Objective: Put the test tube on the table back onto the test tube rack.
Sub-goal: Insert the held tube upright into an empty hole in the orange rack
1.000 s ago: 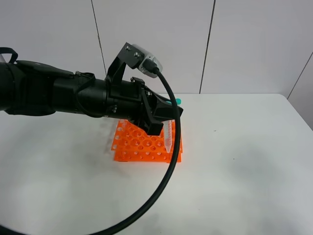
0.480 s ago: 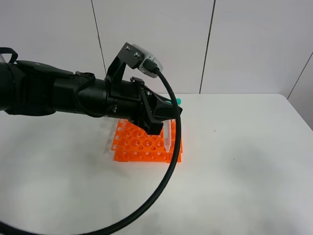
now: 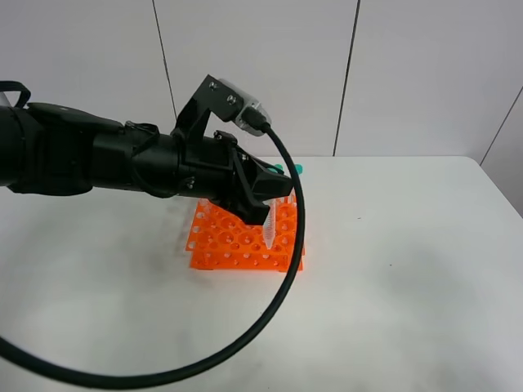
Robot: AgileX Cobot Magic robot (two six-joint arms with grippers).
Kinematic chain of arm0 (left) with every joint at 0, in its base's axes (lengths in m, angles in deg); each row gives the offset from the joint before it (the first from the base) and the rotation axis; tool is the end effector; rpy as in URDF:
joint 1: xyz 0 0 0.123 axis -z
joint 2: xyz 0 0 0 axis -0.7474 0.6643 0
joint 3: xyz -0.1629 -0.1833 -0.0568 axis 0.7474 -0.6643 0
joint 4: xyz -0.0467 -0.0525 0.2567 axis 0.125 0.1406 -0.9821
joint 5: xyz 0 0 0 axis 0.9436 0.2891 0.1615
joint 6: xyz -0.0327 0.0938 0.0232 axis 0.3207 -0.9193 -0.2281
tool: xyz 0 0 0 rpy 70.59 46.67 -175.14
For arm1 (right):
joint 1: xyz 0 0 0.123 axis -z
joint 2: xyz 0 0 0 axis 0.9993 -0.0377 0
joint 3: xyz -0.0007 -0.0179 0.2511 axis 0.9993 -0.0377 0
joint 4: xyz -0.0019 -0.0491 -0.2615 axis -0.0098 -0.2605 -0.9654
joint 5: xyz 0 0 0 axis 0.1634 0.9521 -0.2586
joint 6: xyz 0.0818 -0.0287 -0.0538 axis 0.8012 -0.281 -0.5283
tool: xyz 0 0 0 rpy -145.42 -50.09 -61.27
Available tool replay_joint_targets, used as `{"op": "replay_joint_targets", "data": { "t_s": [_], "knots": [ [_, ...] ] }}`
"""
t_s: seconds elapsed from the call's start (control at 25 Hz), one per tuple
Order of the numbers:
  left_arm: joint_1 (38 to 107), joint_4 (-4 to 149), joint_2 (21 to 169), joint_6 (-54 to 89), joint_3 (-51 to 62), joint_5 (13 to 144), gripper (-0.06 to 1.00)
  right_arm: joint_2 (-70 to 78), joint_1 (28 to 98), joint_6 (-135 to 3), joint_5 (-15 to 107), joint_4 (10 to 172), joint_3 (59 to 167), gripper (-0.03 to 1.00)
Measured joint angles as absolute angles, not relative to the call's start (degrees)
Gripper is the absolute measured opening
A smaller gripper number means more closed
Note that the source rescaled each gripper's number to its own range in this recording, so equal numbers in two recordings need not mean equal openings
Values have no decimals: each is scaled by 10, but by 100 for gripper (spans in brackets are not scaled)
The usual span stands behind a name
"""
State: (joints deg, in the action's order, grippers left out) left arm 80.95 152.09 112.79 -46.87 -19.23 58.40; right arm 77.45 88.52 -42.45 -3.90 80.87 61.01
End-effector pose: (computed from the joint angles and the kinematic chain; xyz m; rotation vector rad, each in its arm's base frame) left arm 0.2822 -0.2293 0.2050 0.9207 1.9159 -0.7247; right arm 0.0532 -0.0033 0.2794 0.0246 2.0142 -0.0378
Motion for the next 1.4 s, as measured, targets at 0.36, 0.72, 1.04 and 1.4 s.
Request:
{"op": "replay_joint_targets", "data": {
  "t_s": [0.36, 0.72, 1.04, 1.4],
  "knots": [
    [819, 1405, 1128, -387, -192, 626, 0, 775, 885, -425, -39, 809, 610, 83],
    [854, 1184, 1126, -137, -192, 768, 0, 775, 885, -425, -39, 809, 610, 83],
    [860, 870, 1122, 263, -192, 852, 0, 775, 885, -425, -39, 809, 610, 83],
    [865, 629, 1159, 570, -192, 965, 0, 775, 885, -425, -39, 809, 610, 83]
  ]
}}
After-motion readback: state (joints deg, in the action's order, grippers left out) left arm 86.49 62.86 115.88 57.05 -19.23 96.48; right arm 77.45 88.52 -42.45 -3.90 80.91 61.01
